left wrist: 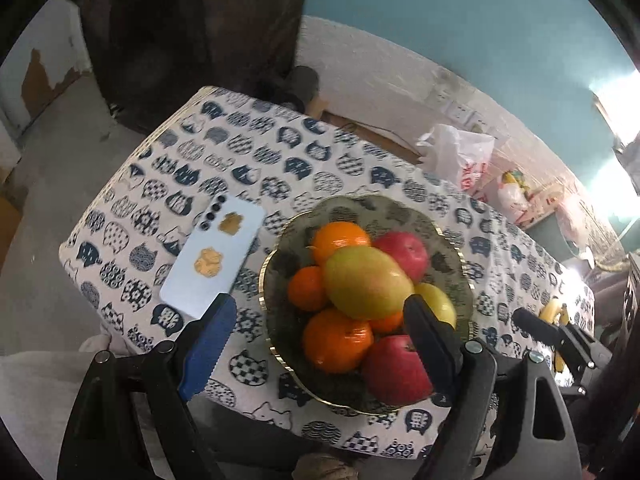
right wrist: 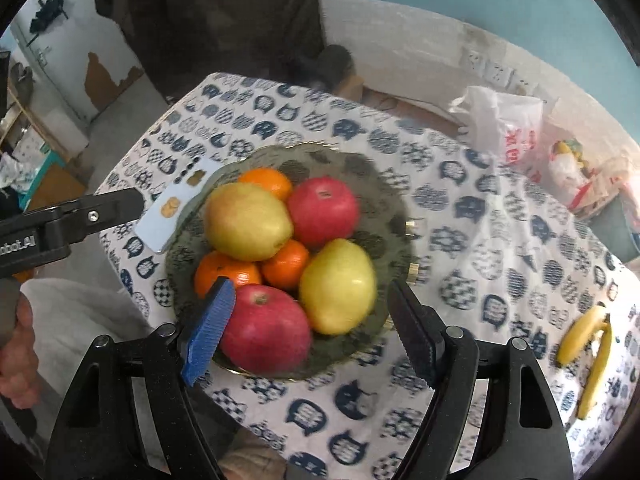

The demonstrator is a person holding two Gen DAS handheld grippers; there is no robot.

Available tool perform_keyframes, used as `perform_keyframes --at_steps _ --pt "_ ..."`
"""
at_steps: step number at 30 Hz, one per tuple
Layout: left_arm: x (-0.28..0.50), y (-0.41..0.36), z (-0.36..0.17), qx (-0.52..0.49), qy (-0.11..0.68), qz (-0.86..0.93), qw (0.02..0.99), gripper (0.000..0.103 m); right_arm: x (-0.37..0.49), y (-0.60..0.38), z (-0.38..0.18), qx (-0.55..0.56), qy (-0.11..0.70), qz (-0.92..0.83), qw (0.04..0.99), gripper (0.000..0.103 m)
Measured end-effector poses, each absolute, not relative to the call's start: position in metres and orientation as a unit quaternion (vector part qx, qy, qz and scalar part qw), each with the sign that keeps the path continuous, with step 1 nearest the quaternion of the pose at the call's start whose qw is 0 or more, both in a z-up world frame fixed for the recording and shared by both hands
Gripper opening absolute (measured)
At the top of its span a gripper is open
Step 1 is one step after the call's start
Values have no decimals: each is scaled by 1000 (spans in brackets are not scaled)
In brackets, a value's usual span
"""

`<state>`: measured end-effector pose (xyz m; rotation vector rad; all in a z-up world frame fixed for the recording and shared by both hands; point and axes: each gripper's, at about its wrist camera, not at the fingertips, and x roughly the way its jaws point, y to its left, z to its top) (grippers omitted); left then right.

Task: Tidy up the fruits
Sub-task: 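Move both open grippers from the plate toward the two bananas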

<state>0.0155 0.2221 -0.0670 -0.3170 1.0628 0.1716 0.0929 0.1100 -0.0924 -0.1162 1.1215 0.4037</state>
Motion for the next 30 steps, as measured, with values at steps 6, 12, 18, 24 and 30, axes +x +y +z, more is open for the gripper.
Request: perform_keyframes --at_steps 6,12,18,24,30 --pt "20 188 -51 -132 496 48 857 87 88 66 -75 -54 515 154 841 79" --pt "20 148 -32 -98 483 19 870 87 80 26 -57 -59 501 118 855 79" --pt "20 109 -20 -63 473 -13 879 87 71 -10 -43 -44 495 95 862 79" --pt "24 73 -20 -39 476 -38 878 87 62 -35 -36 -43 489 73 868 79" --pt "31 36 -21 -27 483 -63 873 87 50 -70 -34 -44 489 49 870 79"
